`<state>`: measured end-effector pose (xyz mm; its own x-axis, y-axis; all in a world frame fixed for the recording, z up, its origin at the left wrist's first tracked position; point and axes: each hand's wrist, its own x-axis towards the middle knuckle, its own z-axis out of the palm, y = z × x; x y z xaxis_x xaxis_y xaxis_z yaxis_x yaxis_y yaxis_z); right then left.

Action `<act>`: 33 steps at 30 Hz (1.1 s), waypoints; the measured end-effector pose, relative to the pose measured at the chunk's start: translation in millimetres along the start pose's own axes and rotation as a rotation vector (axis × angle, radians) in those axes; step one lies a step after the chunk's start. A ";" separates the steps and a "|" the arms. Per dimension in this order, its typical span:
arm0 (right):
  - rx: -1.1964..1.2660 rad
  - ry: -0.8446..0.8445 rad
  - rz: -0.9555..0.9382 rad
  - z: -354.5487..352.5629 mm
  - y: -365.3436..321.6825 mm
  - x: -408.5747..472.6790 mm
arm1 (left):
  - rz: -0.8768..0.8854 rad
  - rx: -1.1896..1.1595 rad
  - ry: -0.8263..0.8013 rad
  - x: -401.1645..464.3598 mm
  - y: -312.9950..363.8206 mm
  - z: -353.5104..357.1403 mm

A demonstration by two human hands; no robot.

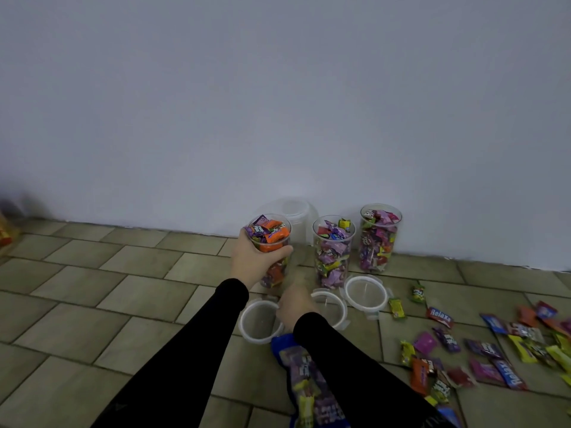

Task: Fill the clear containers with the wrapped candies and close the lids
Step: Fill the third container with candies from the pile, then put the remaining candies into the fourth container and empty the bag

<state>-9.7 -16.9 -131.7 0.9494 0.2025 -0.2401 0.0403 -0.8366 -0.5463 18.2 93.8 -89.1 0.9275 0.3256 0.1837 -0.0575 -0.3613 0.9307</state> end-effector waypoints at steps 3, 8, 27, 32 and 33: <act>-0.095 0.015 -0.018 -3.1 3.2 -2.1 | -0.041 -0.034 -0.039 -0.8 -7.6 5.8; -0.195 0.036 -0.031 -8.7 12.8 -2.3 | -0.078 -0.054 -0.091 -2.2 -10.7 15.1; -0.111 0.235 -0.117 -112.5 -14.8 -29.1 | -0.115 0.327 -0.362 17.5 -22.9 -27.4; -0.085 0.432 -0.182 -162.5 -35.2 -12.9 | -0.112 0.201 -0.229 36.2 -17.7 -15.5; -0.084 0.440 -0.186 -167.4 -35.7 -1.9 | -0.124 0.160 -0.227 41.5 -16.0 -14.1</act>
<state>39.2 -72.6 22.6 0.9647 0.1328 0.2274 0.2292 -0.8486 -0.4769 52.4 125.3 -91.9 0.9838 0.1783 -0.0205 0.1035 -0.4703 0.8764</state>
